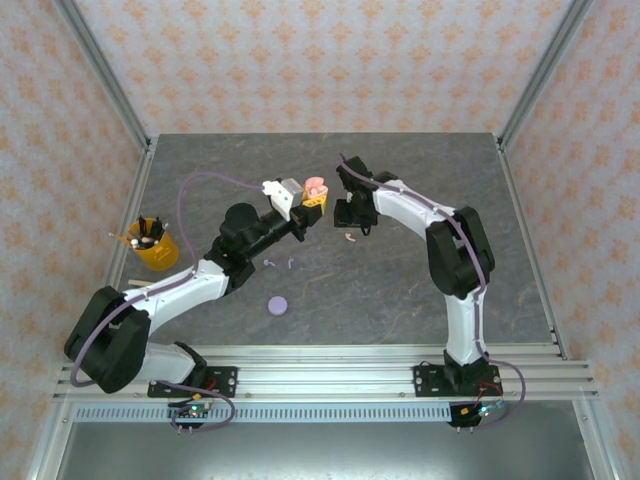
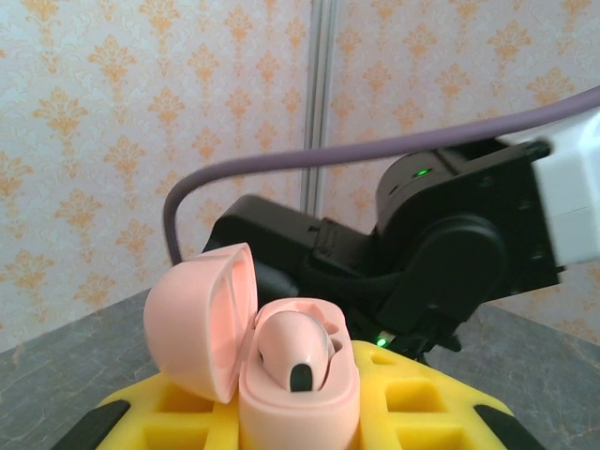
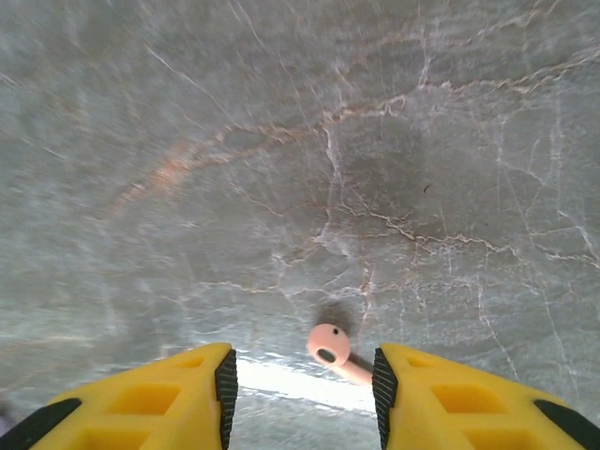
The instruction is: Insert the wireless bluetooth earbuds into the charging case
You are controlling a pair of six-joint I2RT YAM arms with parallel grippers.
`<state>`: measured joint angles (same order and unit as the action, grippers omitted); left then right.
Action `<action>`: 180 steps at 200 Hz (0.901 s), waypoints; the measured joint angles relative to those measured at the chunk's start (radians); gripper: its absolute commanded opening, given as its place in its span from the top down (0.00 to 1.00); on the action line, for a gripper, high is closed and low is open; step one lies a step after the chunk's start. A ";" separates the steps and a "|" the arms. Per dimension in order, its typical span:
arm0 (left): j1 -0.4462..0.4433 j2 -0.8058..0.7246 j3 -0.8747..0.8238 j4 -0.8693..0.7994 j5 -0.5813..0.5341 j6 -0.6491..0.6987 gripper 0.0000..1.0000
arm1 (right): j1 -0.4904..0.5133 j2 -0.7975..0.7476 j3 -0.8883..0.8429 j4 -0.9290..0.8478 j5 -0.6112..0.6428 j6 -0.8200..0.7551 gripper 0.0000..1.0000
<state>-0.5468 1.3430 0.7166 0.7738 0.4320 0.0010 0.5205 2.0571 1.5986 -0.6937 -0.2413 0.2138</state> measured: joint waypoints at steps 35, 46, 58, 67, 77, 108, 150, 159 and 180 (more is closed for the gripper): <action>0.005 0.000 0.000 -0.010 0.000 0.001 1.00 | 0.000 0.064 0.007 -0.060 0.009 -0.080 0.56; 0.006 0.000 0.000 -0.011 0.000 0.000 1.00 | 0.000 0.072 0.007 -0.069 0.010 -0.094 0.57; 0.006 0.000 0.000 -0.015 0.000 0.000 1.00 | 0.000 0.077 0.011 -0.076 0.010 -0.104 0.57; 0.006 0.000 0.000 -0.018 0.000 0.000 1.00 | 0.000 0.079 0.016 -0.078 0.010 -0.109 0.58; 0.006 0.000 0.000 -0.021 0.000 0.000 1.00 | 0.000 0.079 0.022 -0.078 0.010 -0.114 0.59; 0.006 0.000 0.000 -0.022 0.000 0.000 1.00 | 0.001 0.082 0.035 -0.078 0.010 -0.122 0.61; 0.006 0.002 0.000 -0.022 0.000 0.000 1.00 | 0.000 0.113 0.062 -0.089 0.018 -0.127 0.66; 0.006 0.003 0.000 -0.022 0.000 0.000 1.00 | 0.000 0.114 0.068 -0.088 0.018 -0.126 0.68; 0.006 0.004 0.000 -0.022 0.000 0.000 1.00 | 0.000 0.122 0.075 -0.090 0.026 -0.132 0.73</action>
<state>-0.5404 1.3472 0.7166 0.7517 0.4320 0.0013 0.5209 2.1796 1.6733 -0.7834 -0.2157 0.0818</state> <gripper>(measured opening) 0.225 0.284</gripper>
